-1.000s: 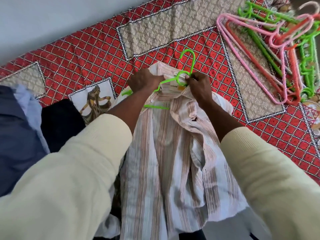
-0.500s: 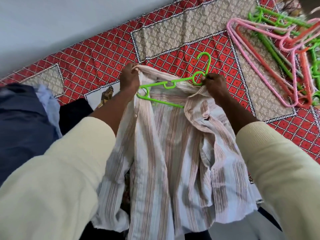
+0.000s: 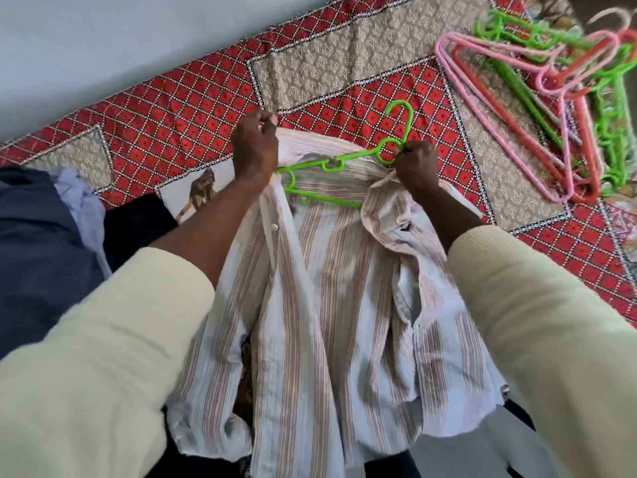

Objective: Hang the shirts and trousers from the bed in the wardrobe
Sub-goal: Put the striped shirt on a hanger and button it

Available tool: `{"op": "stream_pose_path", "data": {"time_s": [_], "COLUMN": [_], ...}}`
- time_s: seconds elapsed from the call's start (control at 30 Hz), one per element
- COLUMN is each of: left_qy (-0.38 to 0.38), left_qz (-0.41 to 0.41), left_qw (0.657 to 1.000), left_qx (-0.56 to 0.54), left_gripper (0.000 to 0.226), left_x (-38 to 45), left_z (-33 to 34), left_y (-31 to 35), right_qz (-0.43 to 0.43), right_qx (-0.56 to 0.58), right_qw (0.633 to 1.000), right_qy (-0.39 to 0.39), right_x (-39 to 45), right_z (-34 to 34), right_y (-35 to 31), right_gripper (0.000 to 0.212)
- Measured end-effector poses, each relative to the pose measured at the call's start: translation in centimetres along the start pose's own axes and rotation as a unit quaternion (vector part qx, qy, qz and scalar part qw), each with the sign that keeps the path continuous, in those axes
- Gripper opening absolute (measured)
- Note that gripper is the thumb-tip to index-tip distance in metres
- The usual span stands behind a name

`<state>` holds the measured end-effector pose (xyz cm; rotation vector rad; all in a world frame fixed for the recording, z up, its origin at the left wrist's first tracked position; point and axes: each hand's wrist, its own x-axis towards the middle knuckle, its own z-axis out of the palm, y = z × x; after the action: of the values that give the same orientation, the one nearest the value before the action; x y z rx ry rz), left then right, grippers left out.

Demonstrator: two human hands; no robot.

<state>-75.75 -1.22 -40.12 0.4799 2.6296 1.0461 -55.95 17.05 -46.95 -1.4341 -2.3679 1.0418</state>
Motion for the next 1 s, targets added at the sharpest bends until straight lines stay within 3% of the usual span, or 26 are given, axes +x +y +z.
{"op": "stream_pose_path", "data": {"time_s": [0.07, 0.13, 0.2, 0.27, 0.33, 0.4, 0.5, 0.57, 0.6, 0.67, 0.73, 0.8, 0.9, 1.0], "left_qy": [-0.034, -0.005, 0.054, 0.058, -0.011, -0.118, -0.349, -0.401, -0.363, -0.26, -0.174, -0.102, -0.054, -0.062], "left_qz": [0.057, 0.069, 0.019, -0.049, -0.064, -0.067, -0.107, -0.036, -0.003, -0.019, -0.016, 0.024, 0.041, -0.04], "left_qw": [0.992, 0.989, 0.997, 0.995, 0.991, 0.987, 0.926, 0.912, 0.929, 0.96, 0.977, 0.992, 0.998, 0.988], "left_qx": [0.11, 0.127, 0.053, -0.067, -0.114, -0.089, -0.098, -0.081, -0.068, -0.104, -0.123, -0.069, 0.02, 0.134], "left_gripper": [0.026, 0.025, 0.021, 0.015, 0.01, 0.011, 0.045, 0.067, 0.073, 0.076, 0.07, 0.063, 0.057, 0.061], "left_x": [0.4, 0.6, 1.0, 1.4, 0.7, -1.9, -7.4, -10.1, -11.0, -13.1, -16.0, -19.5, -24.2, -28.4], "left_z": [-1.2, -1.3, -0.6, 0.4, 1.6, 2.9, 4.6, 5.7, 6.2, 6.2, 5.7, 5.2, 4.2, 3.0], "left_y": [-1.1, -0.1, 2.7, 5.0, 6.3, 6.6, 5.6, 2.9, 1.1, -1.9, -4.2, -6.1, -8.4, -10.9], "right_qz": [-0.022, -0.006, -0.006, 0.006, 0.049, 0.1, 0.091, 0.078, 0.059, 0.017, -0.01, -0.003, 0.057, 0.144], "right_qx": [0.007, 0.014, 0.015, 0.002, -0.001, 0.041, 0.097, 0.101, 0.075, 0.024, 0.004, -0.017, -0.042, -0.055], "right_qw": [0.999, 0.999, 0.999, 1.0, 0.999, 0.994, 0.99, 0.99, 0.992, 0.991, 0.985, 0.984, 0.982, 0.972], "right_qy": [-0.025, -0.036, -0.03, -0.027, -0.01, 0.029, 0.049, 0.062, 0.086, 0.13, 0.17, 0.177, 0.173, 0.176], "right_x": [-0.2, -0.3, -0.4, -0.5, -0.4, 0.1, 0.4, -0.5, -1.3, -4.1, -8.5, -13.7, -21.5, -27.9], "right_z": [-0.6, -0.7, 0.1, 0.9, 1.5, 1.8, 1.6, 1.0, 0.7, 0.2, 0.2, 0.7, 1.8, 2.2], "right_y": [-0.1, -0.3, -0.4, -0.3, 0.0, 0.0, -0.9, -0.9, -0.5, 0.6, 1.6, 1.9, 2.5, 4.0], "right_gripper": [0.024, 0.021, 0.019, 0.018, 0.019, 0.021, 0.022, 0.033, 0.038, 0.039, 0.037, 0.043, 0.055, 0.058]}}
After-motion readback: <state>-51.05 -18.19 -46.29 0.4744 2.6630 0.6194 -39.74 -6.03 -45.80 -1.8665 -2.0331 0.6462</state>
